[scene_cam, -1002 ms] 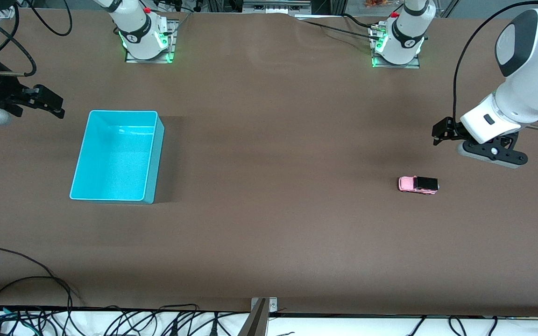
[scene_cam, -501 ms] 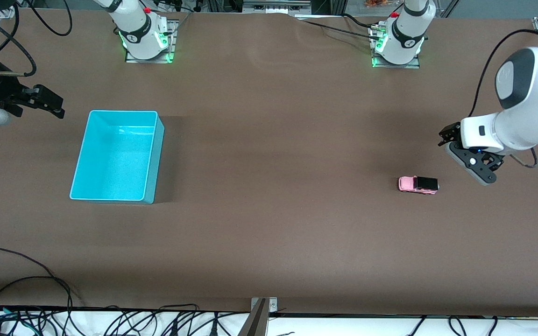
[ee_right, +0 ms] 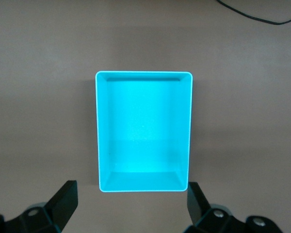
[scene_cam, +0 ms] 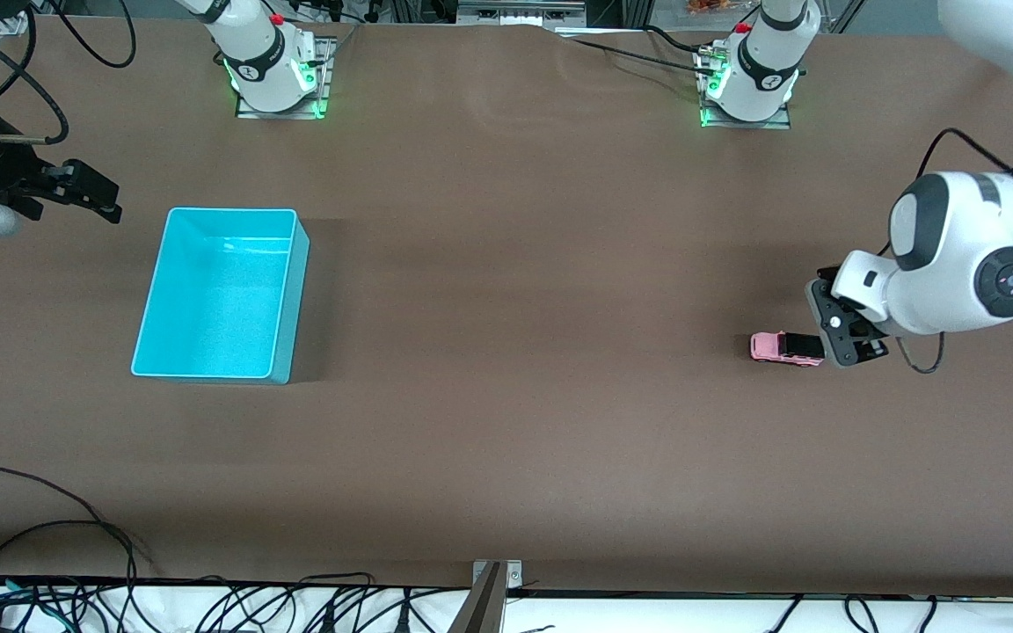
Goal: Wind and store pink jeep toy
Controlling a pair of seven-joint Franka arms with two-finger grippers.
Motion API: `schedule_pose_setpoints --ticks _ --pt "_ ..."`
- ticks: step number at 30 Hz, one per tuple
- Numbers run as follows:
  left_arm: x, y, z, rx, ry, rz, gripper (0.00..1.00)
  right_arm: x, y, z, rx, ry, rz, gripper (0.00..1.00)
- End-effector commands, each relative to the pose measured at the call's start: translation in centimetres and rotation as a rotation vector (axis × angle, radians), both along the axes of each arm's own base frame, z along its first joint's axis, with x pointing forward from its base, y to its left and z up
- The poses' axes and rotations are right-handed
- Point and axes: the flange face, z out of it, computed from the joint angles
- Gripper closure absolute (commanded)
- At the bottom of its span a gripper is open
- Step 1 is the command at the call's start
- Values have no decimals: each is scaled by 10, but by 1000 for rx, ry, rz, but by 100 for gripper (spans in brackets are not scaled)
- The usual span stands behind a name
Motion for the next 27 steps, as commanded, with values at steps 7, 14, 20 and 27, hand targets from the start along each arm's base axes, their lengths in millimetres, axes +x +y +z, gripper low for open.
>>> schedule_pose_setpoints --ticks 7,14,20,27 --pt "11 16 -63 -44 -40 -222 0 -2 0 7 8 2 3 0" --pt "-10 19 -103 -47 -92 -250 0 -2 0 7 8 2 3 0" --pt "-23 19 -122 -46 -127 -270 0 -2 0 7 8 2 3 0" --pt "-21 14 -122 -43 -146 -288 35 -2 -1 8 8 0 1 0"
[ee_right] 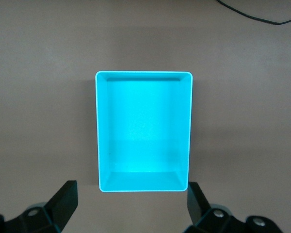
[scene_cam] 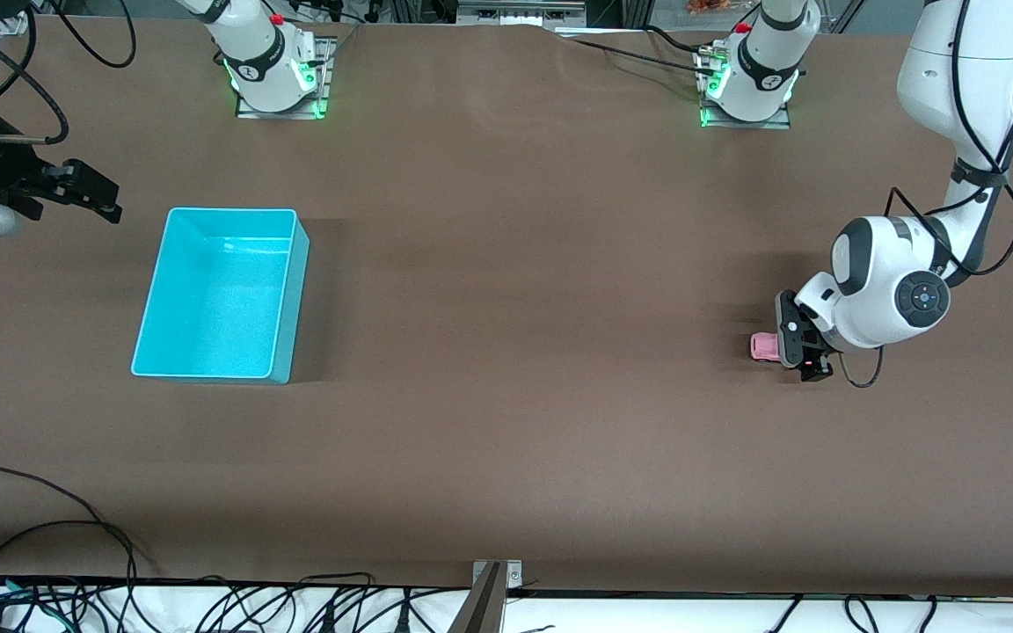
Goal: Wind and store pink jeep toy
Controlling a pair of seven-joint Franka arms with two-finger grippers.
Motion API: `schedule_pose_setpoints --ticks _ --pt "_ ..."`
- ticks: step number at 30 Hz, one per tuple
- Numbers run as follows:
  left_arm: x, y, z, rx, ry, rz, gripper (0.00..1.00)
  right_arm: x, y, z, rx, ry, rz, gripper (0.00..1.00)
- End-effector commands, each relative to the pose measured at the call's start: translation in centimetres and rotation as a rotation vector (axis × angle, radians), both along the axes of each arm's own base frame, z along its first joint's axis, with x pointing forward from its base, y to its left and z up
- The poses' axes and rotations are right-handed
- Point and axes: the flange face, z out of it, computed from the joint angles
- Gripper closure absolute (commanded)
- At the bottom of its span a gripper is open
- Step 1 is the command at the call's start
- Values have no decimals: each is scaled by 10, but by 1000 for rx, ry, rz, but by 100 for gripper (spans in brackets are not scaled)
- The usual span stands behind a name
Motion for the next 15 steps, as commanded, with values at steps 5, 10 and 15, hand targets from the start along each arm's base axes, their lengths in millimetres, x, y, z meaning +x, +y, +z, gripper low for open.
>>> schedule_pose_setpoints --ticks 5,10,15 --pt "1 -3 9 10 -26 -47 96 -1 -1 7 8 2 1 0" --pt "1 -5 10 10 -26 -50 98 -1 0 7 8 2 3 0" --pt "1 -5 9 9 -25 -48 98 -1 -2 7 8 2 0 0"
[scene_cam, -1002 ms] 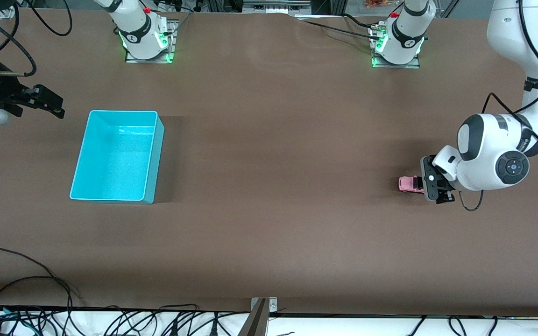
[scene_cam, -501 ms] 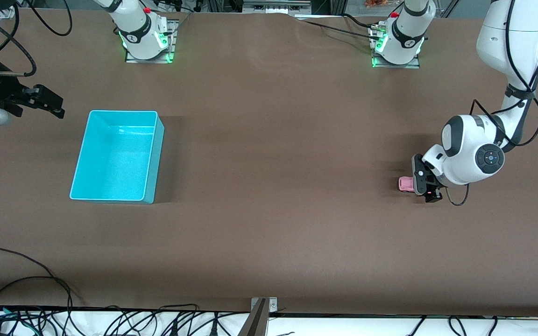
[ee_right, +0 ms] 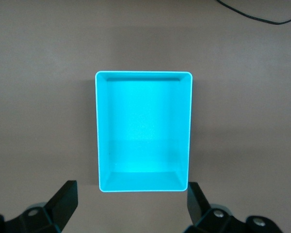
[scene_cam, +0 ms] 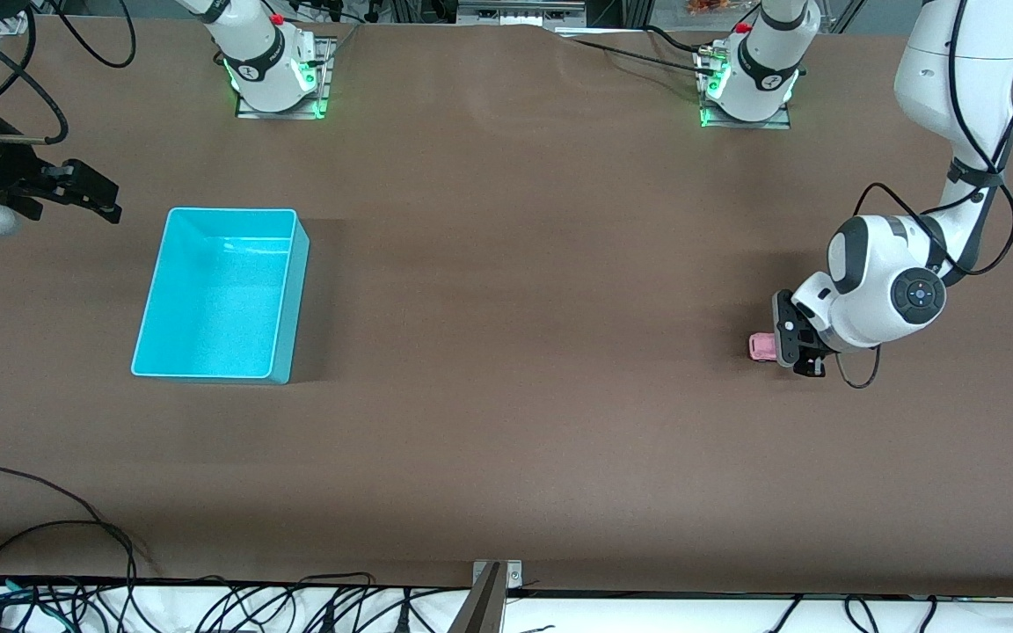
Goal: Wind and store pink jeep toy
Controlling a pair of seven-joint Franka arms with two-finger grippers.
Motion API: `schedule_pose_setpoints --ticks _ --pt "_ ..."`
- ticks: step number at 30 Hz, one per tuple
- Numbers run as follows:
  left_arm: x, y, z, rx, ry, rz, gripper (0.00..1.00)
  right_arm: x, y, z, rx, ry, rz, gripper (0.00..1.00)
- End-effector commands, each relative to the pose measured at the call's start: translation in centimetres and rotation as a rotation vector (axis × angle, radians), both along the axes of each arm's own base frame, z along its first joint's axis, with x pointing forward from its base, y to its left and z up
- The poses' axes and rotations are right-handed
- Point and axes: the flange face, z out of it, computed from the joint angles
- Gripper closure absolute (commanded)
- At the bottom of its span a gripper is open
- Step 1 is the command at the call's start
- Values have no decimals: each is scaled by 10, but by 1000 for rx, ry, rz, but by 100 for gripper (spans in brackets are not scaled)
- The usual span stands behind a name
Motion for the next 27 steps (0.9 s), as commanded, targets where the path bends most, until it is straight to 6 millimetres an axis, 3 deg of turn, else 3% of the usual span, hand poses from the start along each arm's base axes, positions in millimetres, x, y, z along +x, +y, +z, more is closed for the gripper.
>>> schedule_pose_setpoints --ticks 1,14,23,27 --pt "-1 1 7 13 -8 -29 98 -1 -1 7 8 2 2 0" --pt "-4 11 2 13 12 -10 98 -1 -1 7 8 2 1 0" --pt "-2 61 -18 3 31 -29 98 -1 -1 7 8 2 2 0" --pt "-3 99 -28 -3 35 -12 98 -1 -1 7 8 2 2 0"
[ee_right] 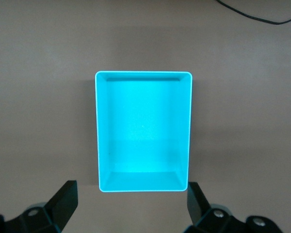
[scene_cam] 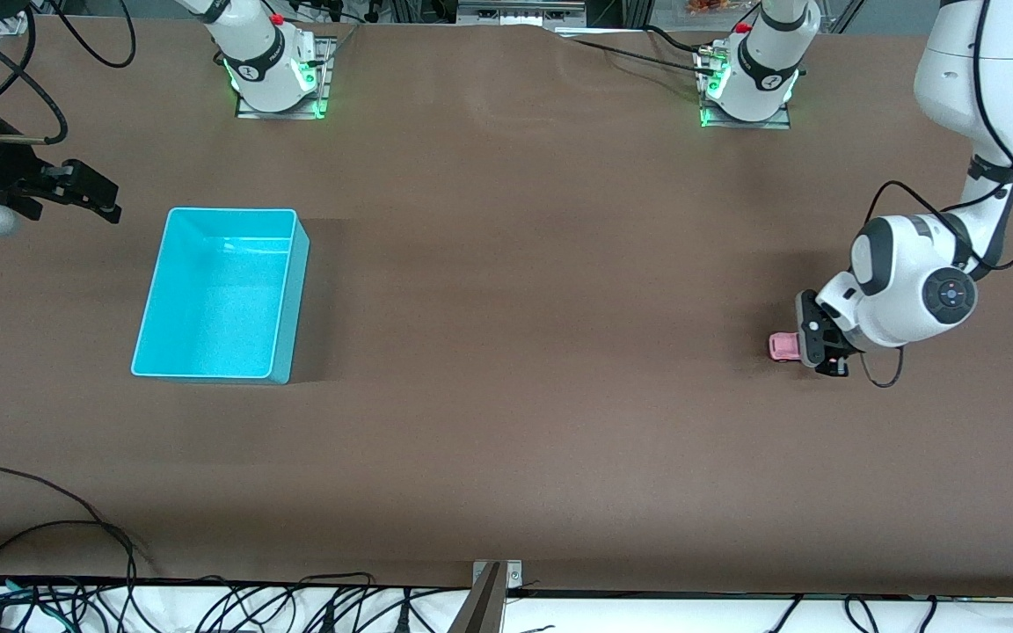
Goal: Wind and store pink jeep toy
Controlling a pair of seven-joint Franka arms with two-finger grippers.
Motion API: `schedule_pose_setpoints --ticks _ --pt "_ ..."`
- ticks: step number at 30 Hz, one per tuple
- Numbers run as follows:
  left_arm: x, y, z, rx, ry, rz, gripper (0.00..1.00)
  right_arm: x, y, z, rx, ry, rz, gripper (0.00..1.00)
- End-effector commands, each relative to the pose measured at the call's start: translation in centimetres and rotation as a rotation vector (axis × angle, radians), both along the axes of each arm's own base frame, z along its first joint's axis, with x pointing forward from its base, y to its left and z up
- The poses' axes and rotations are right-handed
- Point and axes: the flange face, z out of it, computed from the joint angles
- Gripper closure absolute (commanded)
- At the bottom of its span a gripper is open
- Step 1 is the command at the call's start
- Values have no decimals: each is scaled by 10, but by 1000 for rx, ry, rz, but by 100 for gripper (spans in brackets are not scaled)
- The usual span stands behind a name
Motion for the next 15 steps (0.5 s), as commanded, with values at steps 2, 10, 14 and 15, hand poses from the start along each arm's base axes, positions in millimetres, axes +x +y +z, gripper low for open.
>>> schedule_pose_setpoints --ticks 2,10,14,15 --pt "-1 54 -27 -3 32 -31 98 -1 0 8 8 2 3 0" --pt "-8 119 -31 -11 23 -28 98 -1 -1 8 8 2 1 0" --pt "-9 151 -43 -16 21 -38 98 -1 -1 8 8 2 1 0" --pt "-8 157 -45 -18 18 -44 98 -1 -1 8 8 2 1 0"
